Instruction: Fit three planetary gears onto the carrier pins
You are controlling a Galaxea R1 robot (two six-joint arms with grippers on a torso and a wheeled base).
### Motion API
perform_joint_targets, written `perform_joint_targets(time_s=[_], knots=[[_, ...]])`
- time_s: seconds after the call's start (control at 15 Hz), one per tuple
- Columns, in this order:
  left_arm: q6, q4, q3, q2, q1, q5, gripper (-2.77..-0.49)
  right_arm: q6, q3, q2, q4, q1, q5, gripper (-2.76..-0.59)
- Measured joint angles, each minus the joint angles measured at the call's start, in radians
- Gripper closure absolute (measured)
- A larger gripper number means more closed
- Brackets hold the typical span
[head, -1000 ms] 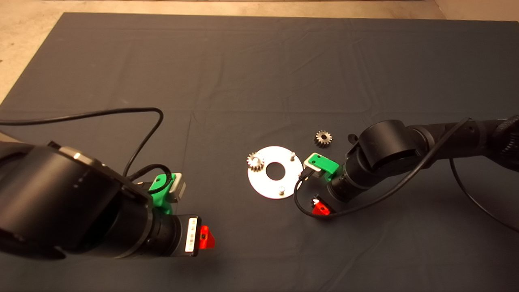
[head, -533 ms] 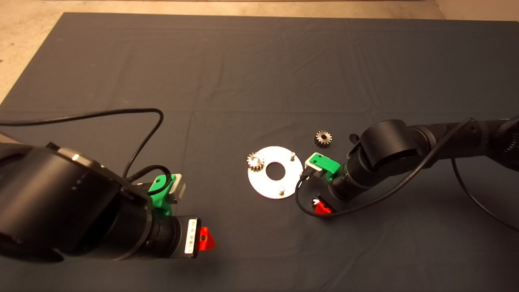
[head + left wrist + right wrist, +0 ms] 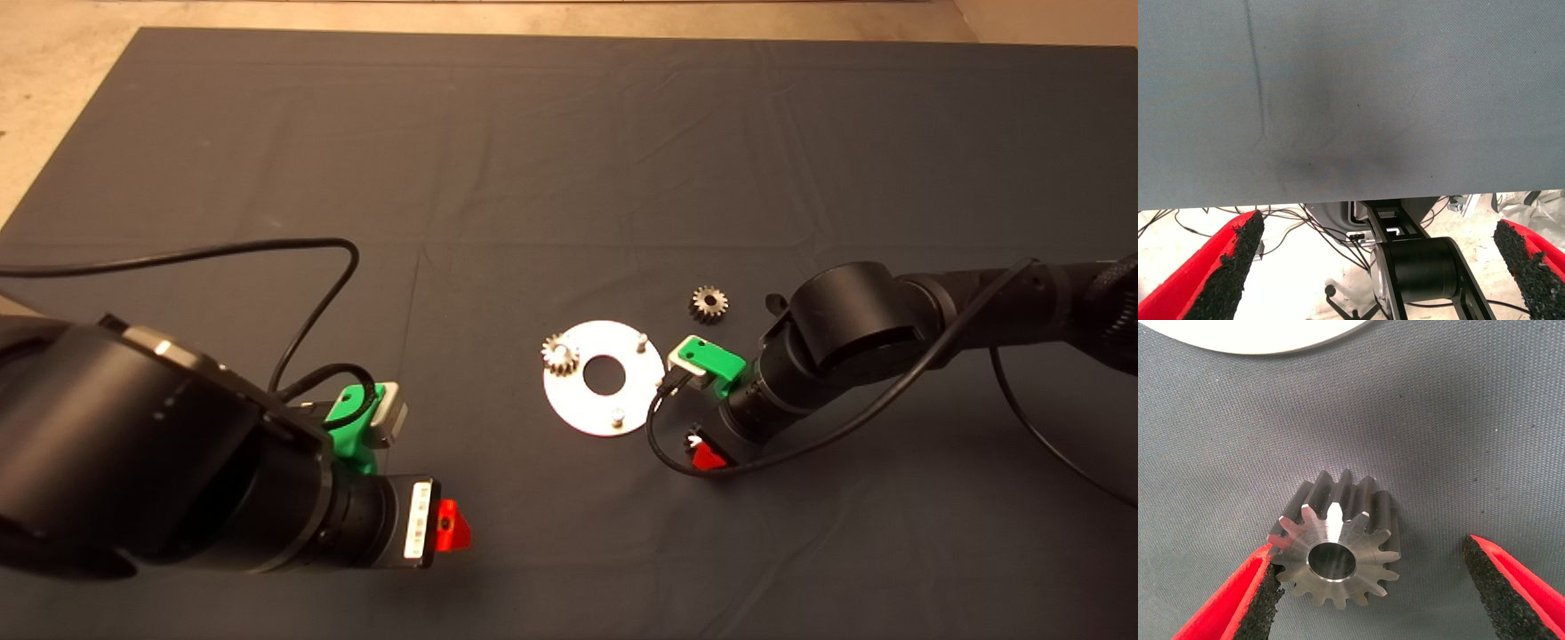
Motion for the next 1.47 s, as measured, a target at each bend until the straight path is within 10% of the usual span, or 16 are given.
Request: perform_joint_targets(time_s=[1.47], knots=[[0.0,-0.001,0.021,-0.002,0.0,0.0,-2.48,-0.006,0.0,-0.003,0.0,0.0,0.004,-1.25]])
